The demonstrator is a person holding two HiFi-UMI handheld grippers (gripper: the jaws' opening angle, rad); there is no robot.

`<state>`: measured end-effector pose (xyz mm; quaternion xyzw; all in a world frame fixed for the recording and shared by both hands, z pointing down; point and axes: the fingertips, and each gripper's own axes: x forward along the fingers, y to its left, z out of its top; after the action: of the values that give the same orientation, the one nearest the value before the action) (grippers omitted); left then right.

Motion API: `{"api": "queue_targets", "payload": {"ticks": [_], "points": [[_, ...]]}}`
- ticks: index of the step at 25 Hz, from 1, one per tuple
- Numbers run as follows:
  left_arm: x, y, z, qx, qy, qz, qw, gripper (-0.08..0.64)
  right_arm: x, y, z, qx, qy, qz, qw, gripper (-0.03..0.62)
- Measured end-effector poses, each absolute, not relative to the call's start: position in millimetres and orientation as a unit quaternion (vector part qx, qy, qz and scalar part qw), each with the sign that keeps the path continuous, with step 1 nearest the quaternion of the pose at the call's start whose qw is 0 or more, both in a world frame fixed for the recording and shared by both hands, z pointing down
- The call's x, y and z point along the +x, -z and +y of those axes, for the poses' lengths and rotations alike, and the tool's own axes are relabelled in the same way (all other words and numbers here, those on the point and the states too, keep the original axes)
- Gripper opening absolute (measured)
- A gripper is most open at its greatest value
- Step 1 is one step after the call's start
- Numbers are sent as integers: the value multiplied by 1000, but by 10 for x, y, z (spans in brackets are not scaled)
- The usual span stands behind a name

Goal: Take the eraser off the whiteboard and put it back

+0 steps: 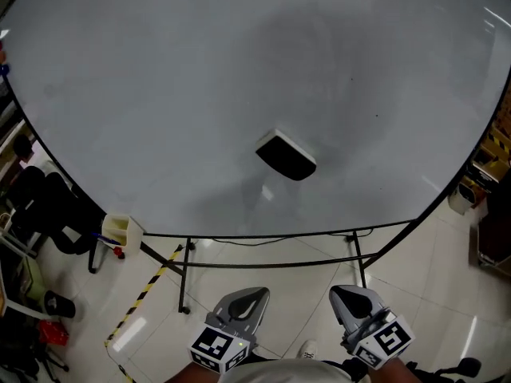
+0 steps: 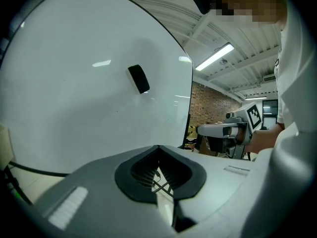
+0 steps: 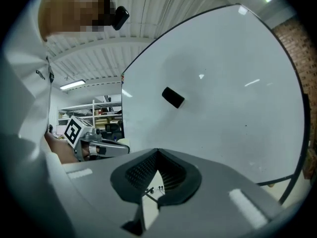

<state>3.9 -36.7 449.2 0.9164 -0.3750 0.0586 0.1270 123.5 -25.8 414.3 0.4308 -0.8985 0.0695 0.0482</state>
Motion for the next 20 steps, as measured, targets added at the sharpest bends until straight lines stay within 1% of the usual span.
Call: {"api": "queue_targets", "payload": {"ticks": [5, 9, 20], "points": [[249, -4486, -33, 896, -59, -422, 127, 17, 1414, -4174, -53, 381, -66, -921, 52, 2], [369, -4534, 196, 891, -71, -432, 119, 17, 1499, -4216, 81, 361, -57, -929, 62, 2], [204, -4504, 200, 911, -87, -385, 117, 17, 1445, -4128, 191, 419, -56, -905, 38, 2]]}}
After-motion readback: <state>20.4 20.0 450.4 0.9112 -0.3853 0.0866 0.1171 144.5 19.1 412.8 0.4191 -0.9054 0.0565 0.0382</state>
